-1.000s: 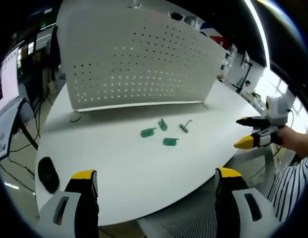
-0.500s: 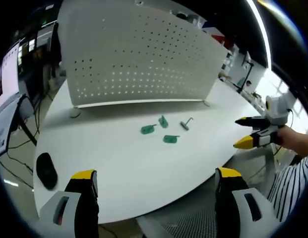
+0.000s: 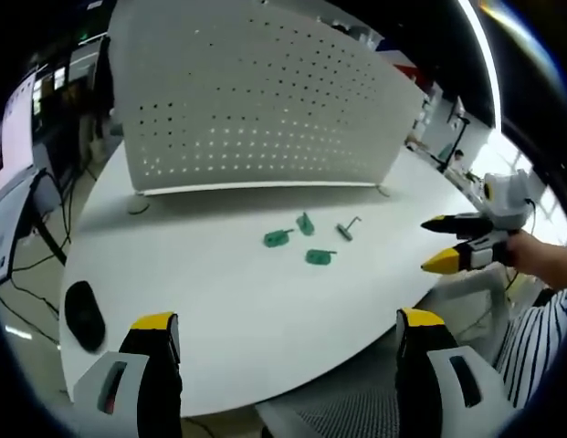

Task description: Insert the hook assembly into the mounting plate slot until the hook locks in place.

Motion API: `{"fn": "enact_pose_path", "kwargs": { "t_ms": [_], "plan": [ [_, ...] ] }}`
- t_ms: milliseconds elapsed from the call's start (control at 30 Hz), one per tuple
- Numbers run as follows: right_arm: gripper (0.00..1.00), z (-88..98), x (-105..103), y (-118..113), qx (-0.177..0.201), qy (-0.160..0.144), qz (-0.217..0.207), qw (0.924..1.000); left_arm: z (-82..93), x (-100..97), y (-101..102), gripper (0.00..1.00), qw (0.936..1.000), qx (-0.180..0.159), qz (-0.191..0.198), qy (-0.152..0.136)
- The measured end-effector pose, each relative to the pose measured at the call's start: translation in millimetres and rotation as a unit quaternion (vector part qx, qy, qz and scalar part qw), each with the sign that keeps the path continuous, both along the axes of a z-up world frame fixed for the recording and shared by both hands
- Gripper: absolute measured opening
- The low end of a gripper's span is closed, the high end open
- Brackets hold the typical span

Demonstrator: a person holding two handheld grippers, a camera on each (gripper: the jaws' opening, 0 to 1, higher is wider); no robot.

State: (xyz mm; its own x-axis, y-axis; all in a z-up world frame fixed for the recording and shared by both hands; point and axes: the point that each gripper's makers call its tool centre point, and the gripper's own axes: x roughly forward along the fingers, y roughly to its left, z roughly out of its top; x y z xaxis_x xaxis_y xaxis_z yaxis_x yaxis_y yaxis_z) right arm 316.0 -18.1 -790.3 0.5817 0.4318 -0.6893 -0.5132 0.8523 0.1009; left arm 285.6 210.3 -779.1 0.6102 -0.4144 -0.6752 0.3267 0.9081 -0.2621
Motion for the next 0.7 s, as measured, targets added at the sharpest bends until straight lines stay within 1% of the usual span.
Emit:
{"fn": "enact_pose_path", "kwargs": {
  "t_ms": [67,100,133,167,233,367,467,533,600,700],
  "plan": [
    [0.77,-2.1,3.2,2.7,-0.001,0.001,0.006,1.0000,-1.7,-0.3,0.5,1.00,1.0000,0.001,-0.001,0.002],
    [0.76,-2.9,6.5,5.6,0.000,-0.004,0.014,0.9999,-3.0,-0.5,1.1,1.00,1.0000,0.000,-0.001,0.003],
    [0.73,-3.5,8.3,8.1,-0.001,-0.005,0.022,0.9997,-3.9,-0.9,1.7,1.00,1.0000,-0.001,0.000,0.005],
    [0.70,-4.5,10.4,12.9,-0.001,-0.006,0.038,0.9993,-5.2,-1.6,2.6,1.00,1.0000,-0.001,0.001,0.007],
    [0.64,-6.9,15.2,17.7,-0.005,-0.003,0.050,0.9987,-6.9,-3.2,4.0,1.00,0.9999,0.000,0.002,0.010],
    [0.59,-10.7,27.2,28.6,-0.003,-0.001,0.067,0.9978,-9.1,-5.8,6.8,1.00,0.9999,0.000,0.006,0.015],
    [0.52,-10.7,39.1,40.3,0.000,-0.011,0.090,0.9958,-11.3,-8.0,8.1,1.00,0.9998,0.000,0.008,0.019],
    [0.50,-11.1,47.8,46.8,-0.006,-0.022,0.106,0.9941,-12.2,-9.1,8.4,1.00,0.9997,-0.001,0.008,0.023],
    [0.48,-14.5,55.6,52.4,-0.015,-0.022,0.124,0.9920,-13.1,-10.3,8.3,1.00,0.9997,0.000,0.008,0.025],
    [0.39,-16.8,65.7,59.2,-0.016,-0.023,0.139,0.9899,-14.0,-11.6,9.0,1.00,0.9995,0.002,0.009,0.029]
  ]
}}
